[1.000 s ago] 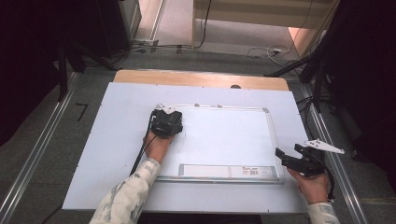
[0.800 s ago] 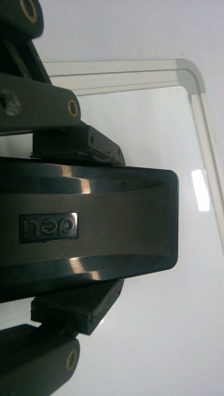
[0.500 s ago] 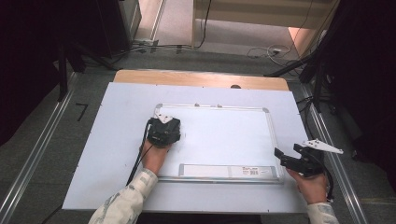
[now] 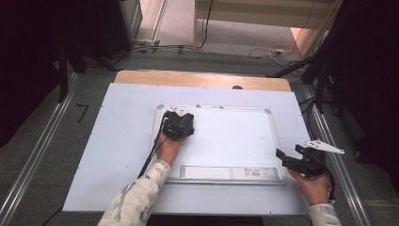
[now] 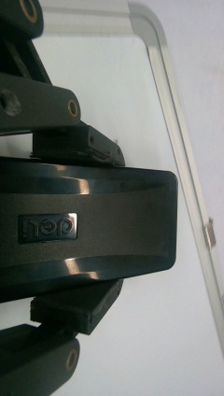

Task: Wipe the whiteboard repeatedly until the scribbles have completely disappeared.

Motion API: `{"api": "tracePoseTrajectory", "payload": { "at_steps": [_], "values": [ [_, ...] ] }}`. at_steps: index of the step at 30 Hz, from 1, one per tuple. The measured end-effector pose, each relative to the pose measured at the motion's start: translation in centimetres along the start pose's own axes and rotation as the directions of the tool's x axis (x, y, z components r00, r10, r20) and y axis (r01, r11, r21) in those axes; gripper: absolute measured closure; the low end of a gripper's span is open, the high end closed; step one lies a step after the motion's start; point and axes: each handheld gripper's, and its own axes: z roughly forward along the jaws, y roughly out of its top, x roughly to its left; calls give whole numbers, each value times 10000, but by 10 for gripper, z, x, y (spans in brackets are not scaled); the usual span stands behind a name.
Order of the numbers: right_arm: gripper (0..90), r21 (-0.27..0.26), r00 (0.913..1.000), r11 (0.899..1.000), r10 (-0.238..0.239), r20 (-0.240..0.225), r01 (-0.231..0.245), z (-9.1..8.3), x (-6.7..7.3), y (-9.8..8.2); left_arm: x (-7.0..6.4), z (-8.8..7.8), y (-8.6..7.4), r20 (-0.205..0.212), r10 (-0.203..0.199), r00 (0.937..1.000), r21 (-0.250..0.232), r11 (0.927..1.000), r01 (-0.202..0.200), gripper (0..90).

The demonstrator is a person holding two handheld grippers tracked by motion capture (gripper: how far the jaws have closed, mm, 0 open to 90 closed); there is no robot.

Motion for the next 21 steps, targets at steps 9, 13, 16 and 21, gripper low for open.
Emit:
{"api": "tracePoseTrajectory", "payload": {
  "at_steps": [9,13,16,21],
  "values": [
    [143,-24,10000,10000,5,-17,-5,-1,0,-1,-12,-24,-23,175,247,9995,106,9996,-249,406],
    [143,-44,10000,10000,8,0,-8,-2,0,-1,-8,-32,-30,196,277,9994,83,9996,-279,406],
    [143,-26,10000,10000,26,3,-26,-2,1,-1,-1,-25,-25,66,167,9998,3,9999,-167,405],
    [143,-77,10000,10000,-23,-14,23,-3,0,-1,20,-6,-6,-332,-354,9988,52,9994,356,404]
  ]
}}
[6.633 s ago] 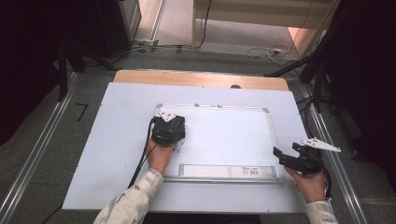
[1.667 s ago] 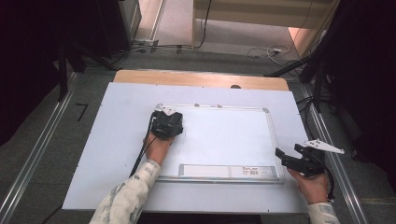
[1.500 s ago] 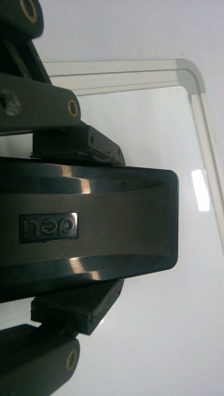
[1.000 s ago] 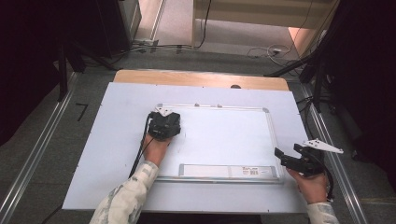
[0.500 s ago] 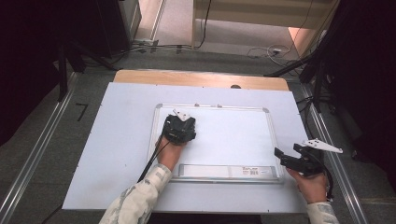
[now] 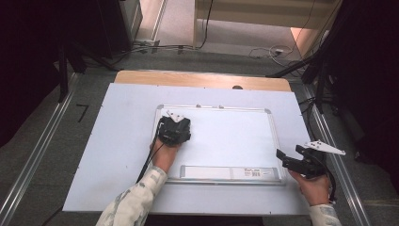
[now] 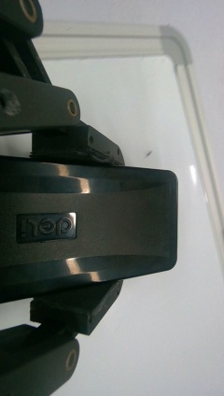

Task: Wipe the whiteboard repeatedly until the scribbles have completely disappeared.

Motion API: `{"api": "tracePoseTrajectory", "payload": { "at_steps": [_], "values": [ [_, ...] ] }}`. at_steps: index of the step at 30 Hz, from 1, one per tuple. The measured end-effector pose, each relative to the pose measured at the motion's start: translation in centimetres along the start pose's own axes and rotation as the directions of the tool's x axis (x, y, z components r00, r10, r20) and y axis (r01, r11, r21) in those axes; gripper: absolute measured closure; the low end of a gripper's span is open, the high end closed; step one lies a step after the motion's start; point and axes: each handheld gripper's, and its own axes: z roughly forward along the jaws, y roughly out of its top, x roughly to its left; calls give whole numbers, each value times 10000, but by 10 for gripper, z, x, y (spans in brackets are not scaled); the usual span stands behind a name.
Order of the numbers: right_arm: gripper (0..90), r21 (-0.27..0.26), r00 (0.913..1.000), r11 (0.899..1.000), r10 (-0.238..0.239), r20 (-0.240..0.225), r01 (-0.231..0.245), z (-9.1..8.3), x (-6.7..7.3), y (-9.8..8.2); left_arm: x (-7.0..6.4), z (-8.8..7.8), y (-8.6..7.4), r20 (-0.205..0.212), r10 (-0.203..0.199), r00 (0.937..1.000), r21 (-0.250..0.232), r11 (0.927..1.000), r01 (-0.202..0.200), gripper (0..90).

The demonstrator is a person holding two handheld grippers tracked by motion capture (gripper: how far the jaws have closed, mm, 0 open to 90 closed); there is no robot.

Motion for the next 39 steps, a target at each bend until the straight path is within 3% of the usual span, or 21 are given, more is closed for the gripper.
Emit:
{"api": "tracePoseTrajectory", "payload": {
  "at_steps": [5,9,13,17,26,31,34,39],
  "values": [
    [143,8,9999,9999,134,0,-134,0,-4,-1,14,15,15,-295,-240,9993,25,9997,241,404],
    [147,0,10000,10000,71,7,-71,1,-3,0,7,16,16,-336,-145,9993,55,9999,147,406],
    [148,74,10000,10000,60,1,-60,3,-2,0,-11,8,8,-104,155,9998,77,9999,-154,406],
    [148,71,10000,10000,30,-13,-30,2,0,0,-19,-4,-3,85,254,9996,131,9996,-255,406],
    [147,11,10000,10000,26,21,-26,0,0,0,-11,-30,-27,340,522,9981,155,9985,-527,405],
    [148,13,10000,10000,11,-4,-11,0,1,-1,3,-24,-22,24,162,9999,112,9998,-162,405],
    [147,39,10000,10000,42,3,-42,1,1,0,11,-15,-14,-369,-212,9991,49,9998,214,404],
    [147,44,10000,10000,26,-10,-26,1,0,0,28,4,4,-1062,-941,9899,-64,9956,940,405]
  ]
}}
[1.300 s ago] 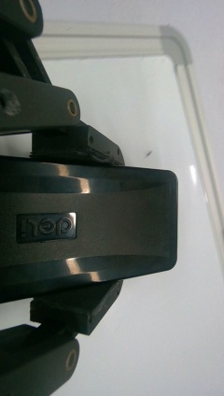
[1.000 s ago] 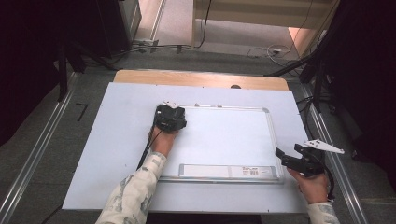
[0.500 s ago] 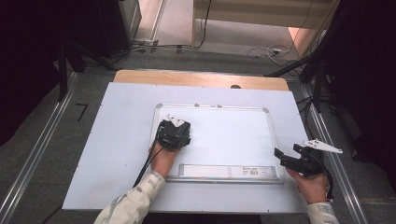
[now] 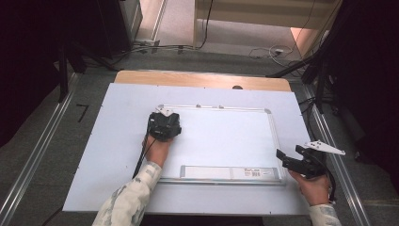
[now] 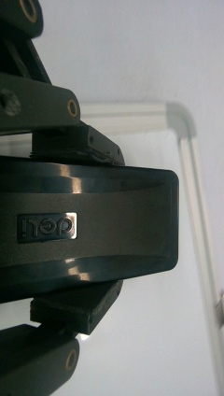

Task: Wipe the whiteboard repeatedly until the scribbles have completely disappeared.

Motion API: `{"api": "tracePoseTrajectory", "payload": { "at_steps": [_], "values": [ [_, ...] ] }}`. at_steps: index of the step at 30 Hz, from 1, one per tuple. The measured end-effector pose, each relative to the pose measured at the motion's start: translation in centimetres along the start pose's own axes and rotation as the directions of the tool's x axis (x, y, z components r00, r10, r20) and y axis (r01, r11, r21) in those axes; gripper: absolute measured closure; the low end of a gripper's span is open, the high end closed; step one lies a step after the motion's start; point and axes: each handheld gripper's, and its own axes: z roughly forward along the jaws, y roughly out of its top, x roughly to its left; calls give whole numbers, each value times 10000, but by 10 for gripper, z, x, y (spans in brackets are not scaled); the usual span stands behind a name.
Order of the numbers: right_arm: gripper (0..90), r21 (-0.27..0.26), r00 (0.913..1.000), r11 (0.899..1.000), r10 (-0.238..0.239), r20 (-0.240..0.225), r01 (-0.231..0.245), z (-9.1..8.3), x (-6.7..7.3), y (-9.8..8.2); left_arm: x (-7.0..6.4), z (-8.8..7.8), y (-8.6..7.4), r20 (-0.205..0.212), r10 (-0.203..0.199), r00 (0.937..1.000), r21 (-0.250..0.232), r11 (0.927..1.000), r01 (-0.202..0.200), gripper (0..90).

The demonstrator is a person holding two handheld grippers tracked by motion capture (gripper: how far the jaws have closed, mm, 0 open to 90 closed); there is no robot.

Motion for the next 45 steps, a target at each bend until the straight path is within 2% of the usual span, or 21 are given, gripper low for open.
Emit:
{"api": "tracePoseTrajectory", "payload": {
  "at_steps": [7,13,16,19,29,31,39,43,45],
  "values": [
    [148,15,10000,10000,65,-9,-65,1,-2,0,1,19,18,-341,-207,9992,58,9998,209,405],
    [147,38,10000,10000,28,0,-28,2,-2,0,-21,22,21,65,258,9996,74,9996,-259,405],
    [147,30,10000,10000,19,-11,-19,2,-1,1,-25,26,25,218,406,9989,-5,9992,-406,405],
    [148,19,10000,10000,-15,-49,15,2,-1,0,-21,32,30,153,424,9990,-52,9991,-423,405],
    [148,-7,9998,9998,181,6,-181,-2,-6,-2,1,39,37,-426,-147,9990,-37,9999,145,404],
    [147,-14,9998,9998,187,13,-187,-2,-6,-2,-2,38,36,-512,-117,9986,-22,9999,116,405],
    [148,-4,9999,9999,117,2,-117,-1,-4,-1,-34,29,28,236,487,9985,51,9988,-488,405],
    [148,8,10000,10000,88,-7,-88,-1,-3,-2,-46,21,20,510,972,9940,-13,9953,-973,406],
    [148,16,10000,10000,82,-7,-82,-1,-3,-2,-47,17,16,651,1059,9922,-9,9944,-1060,405]
  ]
}}
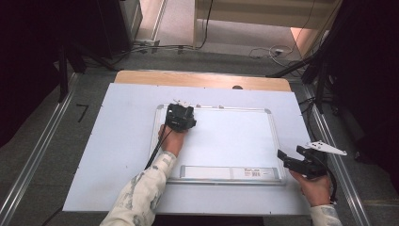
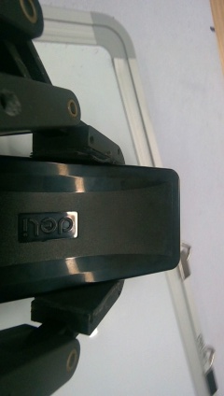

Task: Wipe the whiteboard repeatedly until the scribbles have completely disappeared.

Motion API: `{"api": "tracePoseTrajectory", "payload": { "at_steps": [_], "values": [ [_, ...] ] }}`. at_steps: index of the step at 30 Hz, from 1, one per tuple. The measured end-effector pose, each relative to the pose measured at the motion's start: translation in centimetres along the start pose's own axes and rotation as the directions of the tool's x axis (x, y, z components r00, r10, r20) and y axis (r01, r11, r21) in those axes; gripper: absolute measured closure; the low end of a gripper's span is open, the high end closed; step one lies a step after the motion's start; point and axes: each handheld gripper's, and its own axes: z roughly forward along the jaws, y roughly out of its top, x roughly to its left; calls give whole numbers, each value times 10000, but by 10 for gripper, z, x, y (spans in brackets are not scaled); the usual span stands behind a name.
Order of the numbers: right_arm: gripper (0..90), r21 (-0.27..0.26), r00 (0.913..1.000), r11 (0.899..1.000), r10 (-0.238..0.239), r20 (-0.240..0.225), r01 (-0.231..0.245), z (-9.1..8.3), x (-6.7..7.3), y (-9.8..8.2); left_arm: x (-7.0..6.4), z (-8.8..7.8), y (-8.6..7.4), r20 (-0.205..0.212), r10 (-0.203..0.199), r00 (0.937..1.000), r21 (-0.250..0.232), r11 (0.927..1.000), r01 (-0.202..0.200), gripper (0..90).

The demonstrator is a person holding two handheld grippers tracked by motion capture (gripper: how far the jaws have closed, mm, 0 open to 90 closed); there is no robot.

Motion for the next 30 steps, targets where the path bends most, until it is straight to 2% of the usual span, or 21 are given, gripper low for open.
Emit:
{"api": "tracePoseTrajectory", "payload": {
  "at_steps": [4,10,12,14,25,30],
  "values": [
    [148,-10,10000,10000,-13,-2,13,0,1,0,6,-7,-7,108,45,9999,32,10000,-45,405],
    [148,-54,10000,10000,16,15,-16,-2,1,0,31,-7,-7,-448,-559,9974,39,9984,561,404],
    [148,-48,10000,10000,9,11,-9,-2,1,-1,35,-7,-8,-486,-710,9963,69,9974,714,404],
    [148,-30,10000,10000,8,14,-8,-1,1,0,32,-10,-11,-506,-614,9968,33,9981,616,405],
    [148,-1,10000,10000,-62,7,62,0,3,1,16,-38,-37,193,-138,9997,65,9999,136,405],
    [148,5,10000,10000,-60,20,60,1,4,1,4,-53,-51,568,312,9979,44,9995,-315,405]
  ]
}}
